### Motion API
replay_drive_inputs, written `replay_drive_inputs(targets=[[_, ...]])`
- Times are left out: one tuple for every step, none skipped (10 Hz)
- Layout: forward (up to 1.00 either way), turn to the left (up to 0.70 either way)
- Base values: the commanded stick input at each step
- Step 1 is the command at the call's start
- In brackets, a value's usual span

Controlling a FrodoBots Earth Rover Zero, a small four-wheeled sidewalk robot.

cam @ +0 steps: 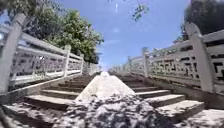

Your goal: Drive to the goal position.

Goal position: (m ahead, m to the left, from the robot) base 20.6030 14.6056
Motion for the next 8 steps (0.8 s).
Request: replay_drive_inputs(targets=[[0.45,0.00],[0.45,0.00],[0.45,0.00],[0.45,0.00],[0.45,0.00],[0.45,0.00],[0.45,0.00],[0.45,0.19]])
